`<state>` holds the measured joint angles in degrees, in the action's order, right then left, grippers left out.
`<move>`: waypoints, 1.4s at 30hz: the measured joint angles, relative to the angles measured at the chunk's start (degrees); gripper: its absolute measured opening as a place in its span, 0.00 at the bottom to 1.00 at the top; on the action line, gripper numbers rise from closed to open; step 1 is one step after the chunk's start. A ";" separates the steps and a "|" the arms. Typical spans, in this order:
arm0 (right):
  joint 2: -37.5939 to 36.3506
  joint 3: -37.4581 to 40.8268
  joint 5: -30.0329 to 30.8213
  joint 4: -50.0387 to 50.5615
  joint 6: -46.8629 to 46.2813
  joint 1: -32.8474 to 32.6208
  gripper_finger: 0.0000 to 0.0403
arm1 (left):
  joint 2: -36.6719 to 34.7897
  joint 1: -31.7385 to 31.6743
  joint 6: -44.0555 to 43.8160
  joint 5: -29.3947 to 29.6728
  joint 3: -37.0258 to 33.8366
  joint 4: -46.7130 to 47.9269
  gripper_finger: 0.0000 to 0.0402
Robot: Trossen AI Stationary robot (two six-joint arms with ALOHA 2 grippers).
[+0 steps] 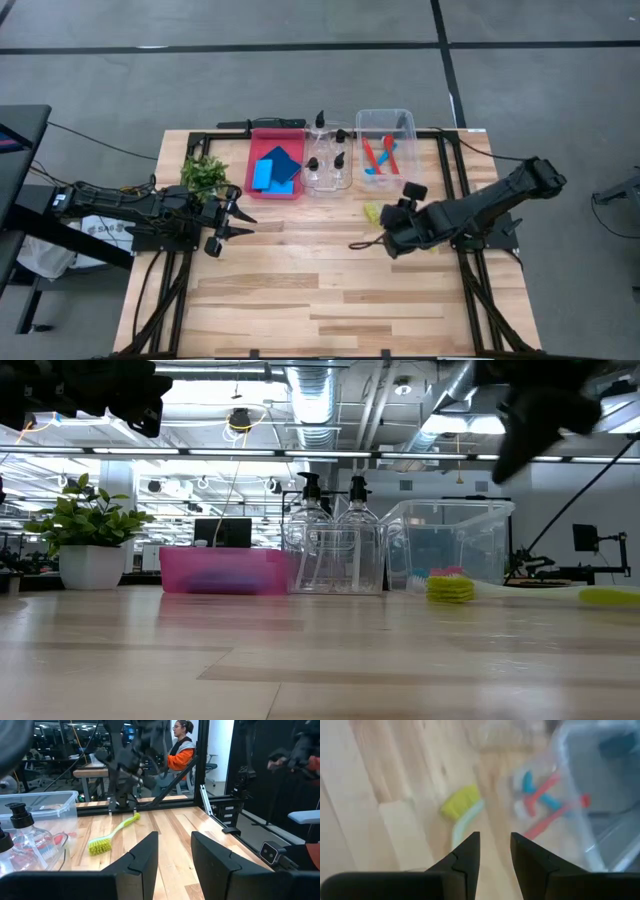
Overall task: Pick & Place Kitchen Sink Supplies
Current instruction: Put the green dish brush into the right transparent bin
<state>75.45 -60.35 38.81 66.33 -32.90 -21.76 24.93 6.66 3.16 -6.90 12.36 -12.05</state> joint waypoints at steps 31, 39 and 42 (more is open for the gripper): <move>-11.31 34.48 -7.53 -32.74 -21.03 -4.91 0.27 | -0.02 0.02 -0.20 0.00 0.00 -0.44 0.29; -11.31 34.48 -7.53 -32.74 -21.19 -2.71 0.39 | -0.01 0.02 -0.20 0.00 0.00 -0.44 0.29; -11.31 34.48 -7.53 -32.97 -21.19 -2.16 0.43 | -0.01 0.02 -0.20 0.00 0.00 -0.44 0.29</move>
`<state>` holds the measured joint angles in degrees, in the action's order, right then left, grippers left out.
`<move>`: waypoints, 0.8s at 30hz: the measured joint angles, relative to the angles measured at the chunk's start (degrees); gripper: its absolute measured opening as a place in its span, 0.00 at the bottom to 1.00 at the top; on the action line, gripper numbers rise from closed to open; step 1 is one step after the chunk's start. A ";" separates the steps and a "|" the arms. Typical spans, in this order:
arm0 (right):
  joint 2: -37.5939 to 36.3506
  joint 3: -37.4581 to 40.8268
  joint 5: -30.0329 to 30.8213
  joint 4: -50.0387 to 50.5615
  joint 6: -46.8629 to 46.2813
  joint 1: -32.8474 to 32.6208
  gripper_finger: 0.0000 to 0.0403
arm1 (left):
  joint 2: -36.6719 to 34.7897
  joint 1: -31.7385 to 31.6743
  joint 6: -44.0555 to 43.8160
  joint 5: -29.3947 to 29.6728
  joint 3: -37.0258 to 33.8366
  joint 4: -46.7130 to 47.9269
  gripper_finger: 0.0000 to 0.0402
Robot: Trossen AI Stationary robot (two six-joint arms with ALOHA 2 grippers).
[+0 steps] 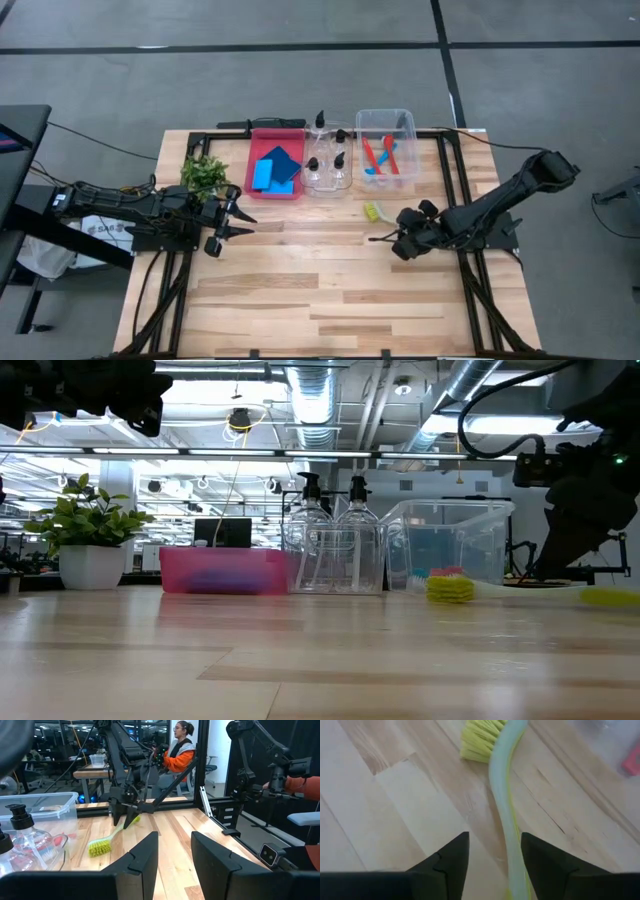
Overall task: Pick & Place Kitchen Sink Supplies
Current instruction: Put the green dish brush into the right transparent bin
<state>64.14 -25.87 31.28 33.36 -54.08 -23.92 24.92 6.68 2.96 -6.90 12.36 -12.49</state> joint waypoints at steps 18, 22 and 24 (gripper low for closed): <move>-0.15 11.53 -6.69 -16.51 -3.28 3.96 0.37 | 0.01 -0.02 0.00 0.02 0.00 -0.04 0.29; -0.17 12.66 -5.94 -17.43 -4.15 3.96 0.33 | 0.11 -0.01 0.00 0.00 0.00 -0.07 0.29; -0.15 12.73 -5.92 -17.63 -3.89 3.94 0.30 | 0.35 -0.02 0.00 0.00 0.00 -0.23 0.29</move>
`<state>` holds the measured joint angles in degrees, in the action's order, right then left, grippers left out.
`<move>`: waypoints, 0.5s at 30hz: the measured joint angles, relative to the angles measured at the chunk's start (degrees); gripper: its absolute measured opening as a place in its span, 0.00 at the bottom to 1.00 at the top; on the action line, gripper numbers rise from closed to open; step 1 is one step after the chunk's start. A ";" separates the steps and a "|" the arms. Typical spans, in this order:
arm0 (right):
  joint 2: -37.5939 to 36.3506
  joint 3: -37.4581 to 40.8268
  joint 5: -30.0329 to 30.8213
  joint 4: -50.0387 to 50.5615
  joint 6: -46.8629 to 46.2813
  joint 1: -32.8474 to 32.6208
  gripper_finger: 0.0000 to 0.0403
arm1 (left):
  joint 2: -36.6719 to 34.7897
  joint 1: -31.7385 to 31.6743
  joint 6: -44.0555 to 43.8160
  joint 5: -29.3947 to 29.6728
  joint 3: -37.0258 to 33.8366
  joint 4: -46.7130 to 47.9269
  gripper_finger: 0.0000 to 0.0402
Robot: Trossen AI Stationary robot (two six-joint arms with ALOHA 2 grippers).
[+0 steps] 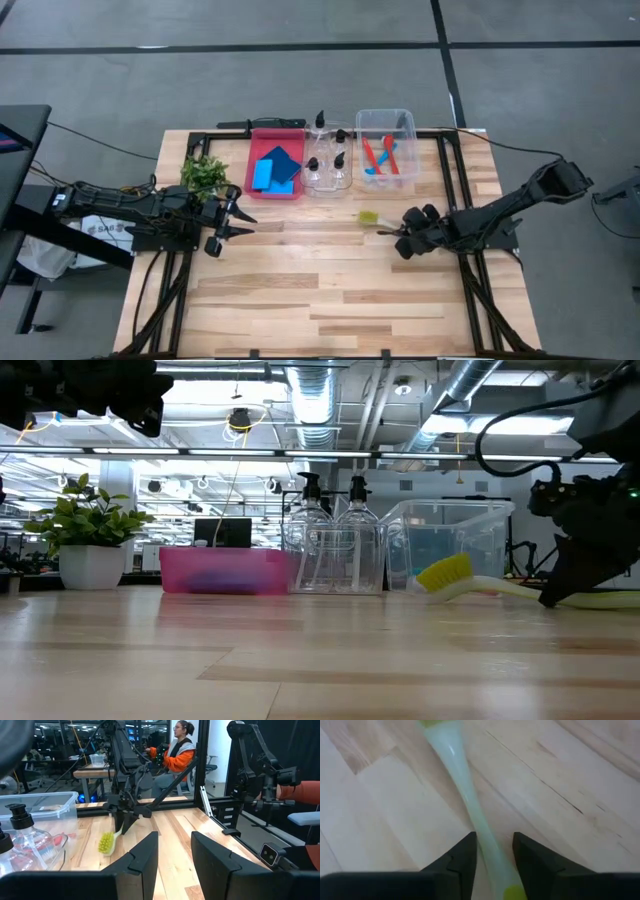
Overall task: Pick & Place Kitchen Sink Supplies
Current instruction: Put the green dish brush into the right transparent bin
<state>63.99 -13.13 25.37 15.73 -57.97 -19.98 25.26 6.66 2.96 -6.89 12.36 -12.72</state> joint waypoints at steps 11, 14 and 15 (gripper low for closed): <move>0.07 0.15 0.10 -1.16 2.85 -0.18 0.12 | 0.32 0.00 0.00 0.00 0.00 -0.25 0.29; 0.14 -0.29 0.20 -0.94 4.00 -0.20 0.11 | 0.30 0.01 0.00 0.00 0.00 -0.25 0.29; 0.22 -0.59 0.08 -0.76 4.72 -0.18 0.12 | 0.31 0.00 0.00 0.00 0.00 -0.25 0.29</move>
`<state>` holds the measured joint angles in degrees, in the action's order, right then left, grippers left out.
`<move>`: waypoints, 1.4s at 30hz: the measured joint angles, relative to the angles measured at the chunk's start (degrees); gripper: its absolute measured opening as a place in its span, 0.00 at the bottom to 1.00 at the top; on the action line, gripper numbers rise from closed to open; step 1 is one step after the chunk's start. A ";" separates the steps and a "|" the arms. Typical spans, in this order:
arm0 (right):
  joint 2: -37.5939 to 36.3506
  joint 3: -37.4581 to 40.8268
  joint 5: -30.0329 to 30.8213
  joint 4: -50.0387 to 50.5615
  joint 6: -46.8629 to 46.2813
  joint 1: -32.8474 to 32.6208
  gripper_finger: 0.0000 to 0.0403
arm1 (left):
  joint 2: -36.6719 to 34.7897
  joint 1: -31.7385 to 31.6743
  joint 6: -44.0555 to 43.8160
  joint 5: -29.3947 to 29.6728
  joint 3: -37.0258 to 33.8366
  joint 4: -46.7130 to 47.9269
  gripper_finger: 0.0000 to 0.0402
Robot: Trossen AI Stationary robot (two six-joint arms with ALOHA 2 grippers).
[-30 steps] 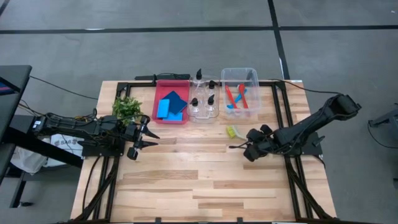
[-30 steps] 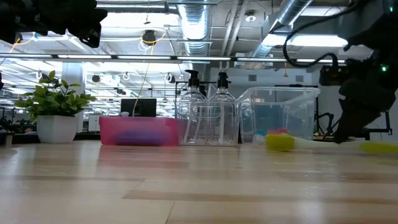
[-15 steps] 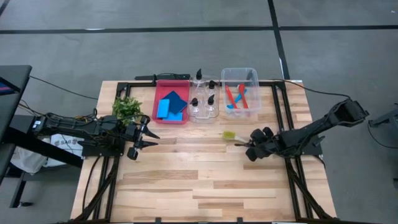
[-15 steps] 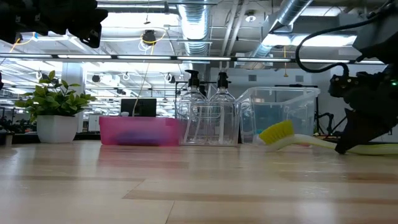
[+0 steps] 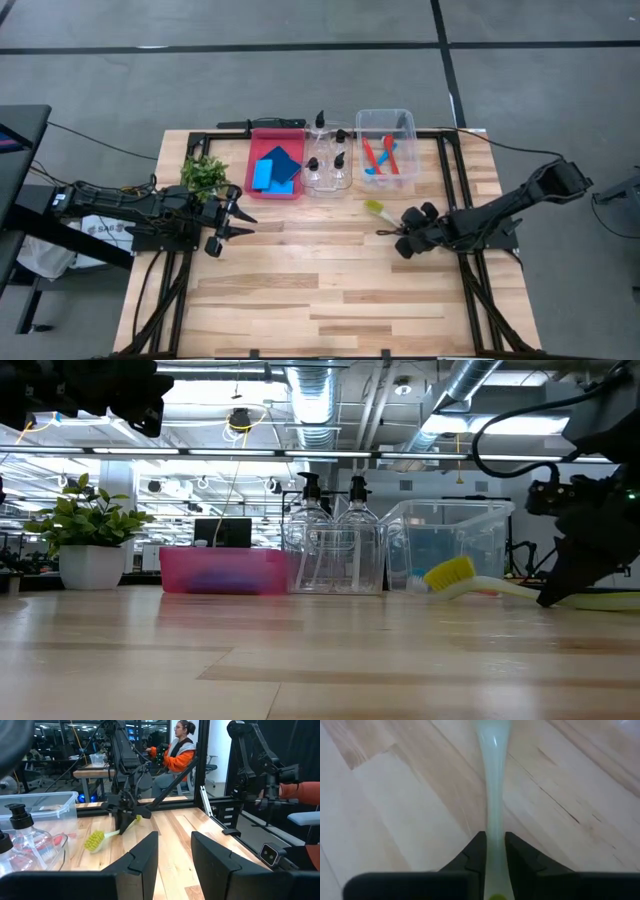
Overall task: Pick & Place Kitchen Sink Supplies
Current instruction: Put the green dish brush into the right transparent bin
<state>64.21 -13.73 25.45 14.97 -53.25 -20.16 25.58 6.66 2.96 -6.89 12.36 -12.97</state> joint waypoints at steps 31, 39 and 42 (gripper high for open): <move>-0.01 -30.40 1.69 -9.57 42.17 -9.28 0.11 | 0.09 0.02 0.00 0.02 0.00 0.00 0.29; -0.01 -30.56 3.38 -9.70 43.07 -9.81 0.12 | 0.09 0.02 0.00 -0.01 0.00 0.00 0.29; -0.01 -30.56 3.66 -10.09 43.90 -9.67 0.12 | 0.09 0.02 0.00 0.01 0.00 0.00 0.29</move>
<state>64.20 -44.29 29.11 4.88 -9.35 -29.83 25.67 6.68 2.96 -6.88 12.36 -12.98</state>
